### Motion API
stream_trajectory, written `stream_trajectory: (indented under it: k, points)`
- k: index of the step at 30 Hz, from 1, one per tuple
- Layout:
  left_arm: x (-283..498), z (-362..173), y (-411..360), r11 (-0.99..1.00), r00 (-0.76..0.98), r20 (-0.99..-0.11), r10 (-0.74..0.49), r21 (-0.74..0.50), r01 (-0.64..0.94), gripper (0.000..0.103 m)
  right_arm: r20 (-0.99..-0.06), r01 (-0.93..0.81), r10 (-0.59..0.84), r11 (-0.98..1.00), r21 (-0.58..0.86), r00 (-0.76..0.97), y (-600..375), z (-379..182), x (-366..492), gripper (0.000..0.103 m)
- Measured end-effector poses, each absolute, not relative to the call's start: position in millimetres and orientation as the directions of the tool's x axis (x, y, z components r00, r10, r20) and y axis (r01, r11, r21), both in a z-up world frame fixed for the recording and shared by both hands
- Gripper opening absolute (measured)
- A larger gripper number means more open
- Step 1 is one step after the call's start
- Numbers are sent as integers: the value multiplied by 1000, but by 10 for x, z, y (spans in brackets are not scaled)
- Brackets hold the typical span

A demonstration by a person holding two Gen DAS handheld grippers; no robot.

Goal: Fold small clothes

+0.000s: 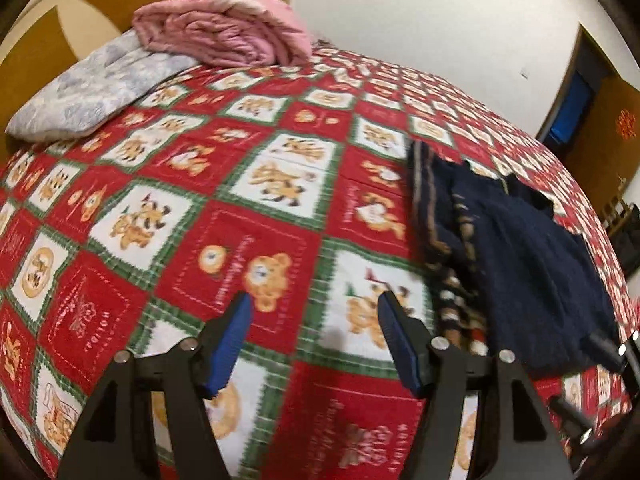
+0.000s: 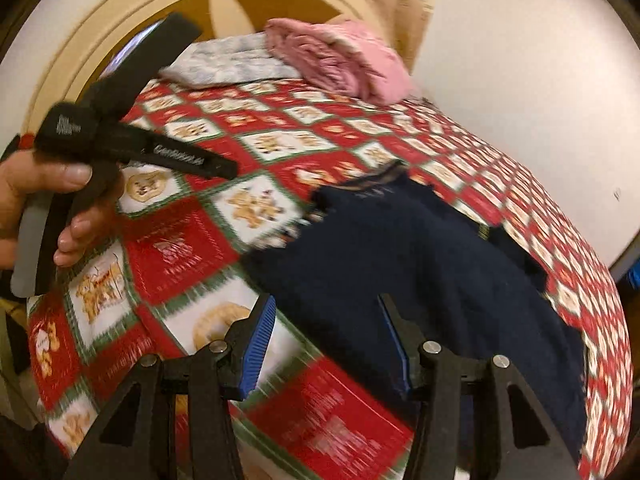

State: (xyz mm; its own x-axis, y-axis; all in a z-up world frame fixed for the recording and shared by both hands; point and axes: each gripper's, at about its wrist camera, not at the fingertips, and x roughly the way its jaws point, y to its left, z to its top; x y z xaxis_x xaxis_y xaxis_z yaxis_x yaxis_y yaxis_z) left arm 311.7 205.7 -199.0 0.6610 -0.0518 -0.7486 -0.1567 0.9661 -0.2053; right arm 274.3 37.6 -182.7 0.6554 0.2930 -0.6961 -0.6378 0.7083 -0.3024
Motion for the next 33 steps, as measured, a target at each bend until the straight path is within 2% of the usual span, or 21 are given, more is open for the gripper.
stream_trajectory:
  k: [4, 9, 12, 13, 14, 16, 24, 26, 33]
  points:
    - [3084, -2012, 2157, 961, 665, -745, -61, -223, -163, 68, -699, -636, 259, 686, -353, 667, 665, -1976, 2785, 60]
    - [3105, -2034, 2231, 960, 664, -745, -64, -228, -164, 68, -665, -578, 170, 674, -460, 727, 861, -2150, 2822, 60]
    - [3171, -2015, 2247, 961, 671, -738, -71, -231, -152, 68, -677, -576, 182, 703, -417, 713, 847, -2194, 2916, 60]
    - [3205, -2006, 2249, 961, 673, -735, -80, -236, -142, 68, -674, -569, 182, 712, -412, 716, 828, -2201, 2934, 57]
    - [3235, -1998, 2249, 961, 674, -733, -88, -240, -136, 68, -667, -567, 187, 713, -413, 721, 826, -2214, 2940, 44]
    - [3329, -1990, 2244, 958, 671, -732, -119, -261, -115, 68, -664, -555, 170, 714, -427, 728, 837, -2262, 2952, 37]
    - [4036, -2017, 1988, 909, 574, -741, -349, -417, 14, 68, -644, -528, 162, 732, -430, 748, 804, -2304, 2967, 35]
    - [4222, -2029, 1872, 897, 547, -744, -383, -441, 29, 75, -639, -525, 162, 733, -432, 752, 801, -2309, 2966, 34]
    - [4816, -2017, 1500, 846, 470, -726, -502, -524, 96, 77, -632, -519, 153, 729, -447, 760, 814, -2332, 2957, 34]
